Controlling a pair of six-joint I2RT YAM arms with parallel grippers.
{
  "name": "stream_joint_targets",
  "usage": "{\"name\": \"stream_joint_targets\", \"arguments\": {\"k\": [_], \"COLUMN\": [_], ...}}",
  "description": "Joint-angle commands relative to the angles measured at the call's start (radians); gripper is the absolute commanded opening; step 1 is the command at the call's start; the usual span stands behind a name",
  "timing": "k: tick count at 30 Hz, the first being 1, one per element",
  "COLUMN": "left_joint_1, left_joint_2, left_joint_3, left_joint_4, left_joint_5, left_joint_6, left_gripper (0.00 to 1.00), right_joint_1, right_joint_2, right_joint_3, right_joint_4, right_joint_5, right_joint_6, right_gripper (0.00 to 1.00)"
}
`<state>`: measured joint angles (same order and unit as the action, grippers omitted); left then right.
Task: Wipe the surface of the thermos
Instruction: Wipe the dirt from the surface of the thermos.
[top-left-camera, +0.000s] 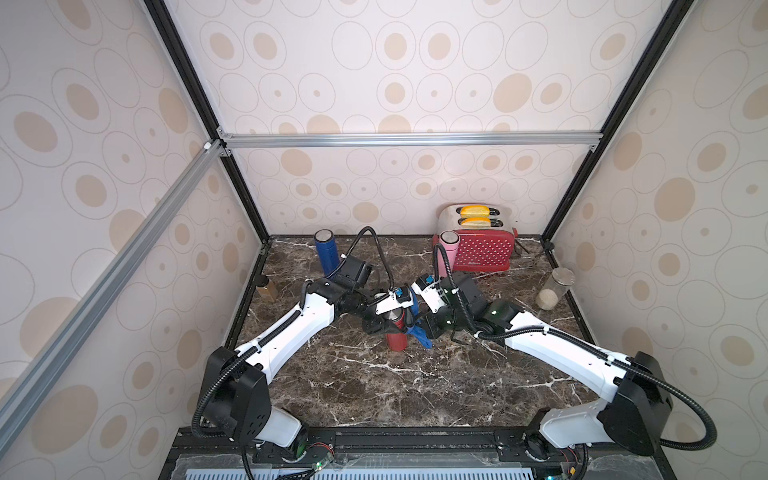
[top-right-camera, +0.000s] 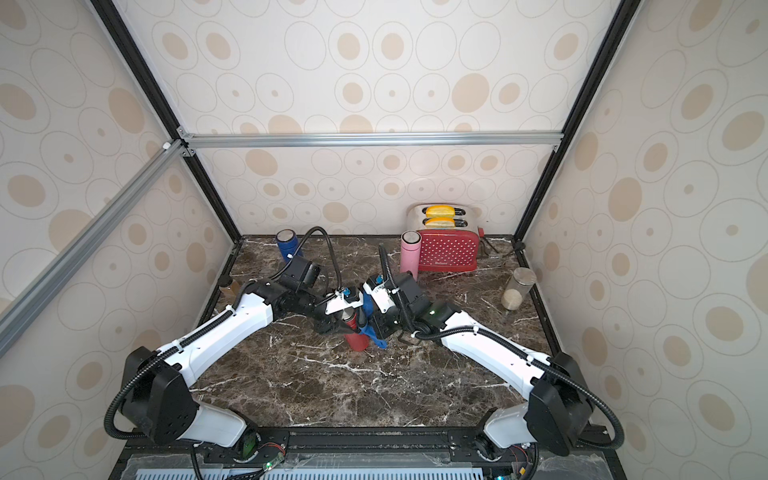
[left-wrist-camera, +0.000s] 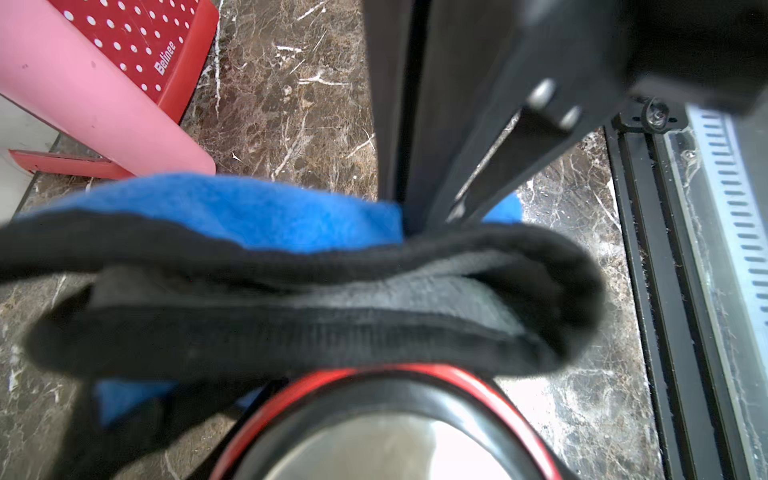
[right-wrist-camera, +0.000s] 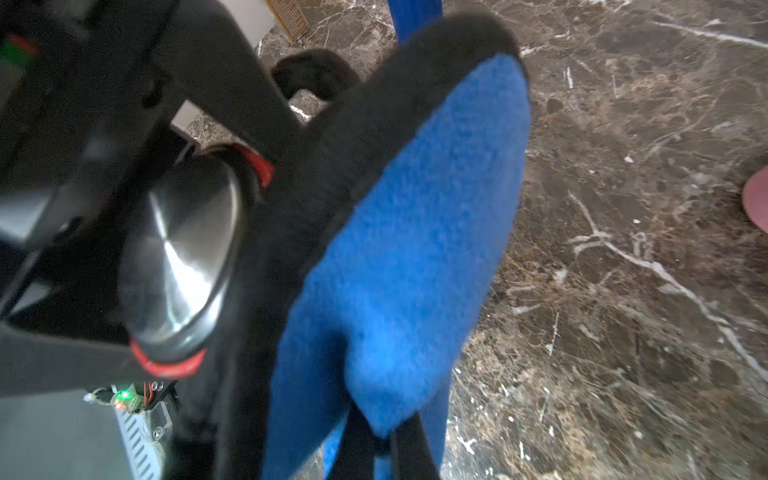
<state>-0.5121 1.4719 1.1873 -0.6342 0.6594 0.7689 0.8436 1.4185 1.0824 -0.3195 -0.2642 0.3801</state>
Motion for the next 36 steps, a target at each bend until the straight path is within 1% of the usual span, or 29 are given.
{"name": "stream_joint_targets", "arguments": {"k": [1, 5, 9, 13, 14, 16, 19, 21, 23, 25, 28, 29, 32, 36], "left_joint_1": [-0.007, -0.007, -0.007, -0.009, -0.008, -0.007, -0.009, -0.018, -0.037, -0.046, -0.049, -0.05, -0.051, -0.051], "left_joint_2": [0.044, 0.05, 0.053, 0.05, 0.047, 0.041, 0.031, 0.027, 0.026, 0.034, 0.043, 0.046, 0.057, 0.068], "left_joint_3": [-0.022, -0.025, -0.024, -0.034, -0.036, -0.04, -0.043, -0.047, -0.046, -0.035, -0.028, -0.027, -0.019, -0.009], "left_joint_4": [0.055, 0.075, 0.075, 0.072, 0.066, 0.055, 0.03, 0.024, 0.012, 0.008, 0.008, 0.008, 0.011, 0.016], "left_joint_5": [0.041, 0.061, 0.054, 0.045, 0.045, 0.047, 0.06, 0.035, -0.016, -0.045, -0.038, -0.036, -0.038, -0.037], "left_joint_6": [0.051, 0.053, 0.06, 0.078, 0.086, 0.101, 0.136, 0.156, 0.184, 0.202, 0.21, 0.209, 0.22, 0.232], "left_gripper": [0.0, 0.0, 0.0, 0.0, 0.0, 0.0, 0.0, 0.0, 0.0, 0.0, 0.0, 0.0, 0.0, 0.0], "right_joint_1": [-0.007, -0.007, -0.009, -0.033, -0.045, -0.071, -0.111, -0.142, -0.175, -0.195, -0.203, -0.204, -0.203, -0.202], "right_joint_2": [0.062, 0.165, 0.263, 0.327, 0.332, 0.317, 0.263, 0.222, 0.191, 0.186, 0.22, 0.24, 0.308, 0.391], "right_joint_3": [-0.003, -0.054, -0.108, -0.142, -0.145, -0.136, -0.066, -0.017, 0.039, 0.103, 0.185, 0.205, 0.218, 0.149], "right_joint_4": [0.129, 0.223, 0.324, 0.39, 0.397, 0.386, 0.299, 0.243, 0.191, 0.122, 0.035, 0.019, -0.008, 0.069], "right_joint_5": [-0.085, -0.102, -0.105, -0.134, -0.158, -0.208, -0.345, -0.442, -0.545, -0.632, -0.738, -0.762, -0.774, -0.765], "right_joint_6": [0.051, 0.087, 0.114, 0.11, 0.104, 0.086, 0.025, 0.0, -0.02, -0.048, -0.086, -0.09, -0.097, -0.076], "right_gripper": [0.0, 0.0, 0.0, 0.0, 0.0, 0.0, 0.0, 0.0, 0.0, 0.0, 0.0, 0.0, 0.0, 0.0]}}
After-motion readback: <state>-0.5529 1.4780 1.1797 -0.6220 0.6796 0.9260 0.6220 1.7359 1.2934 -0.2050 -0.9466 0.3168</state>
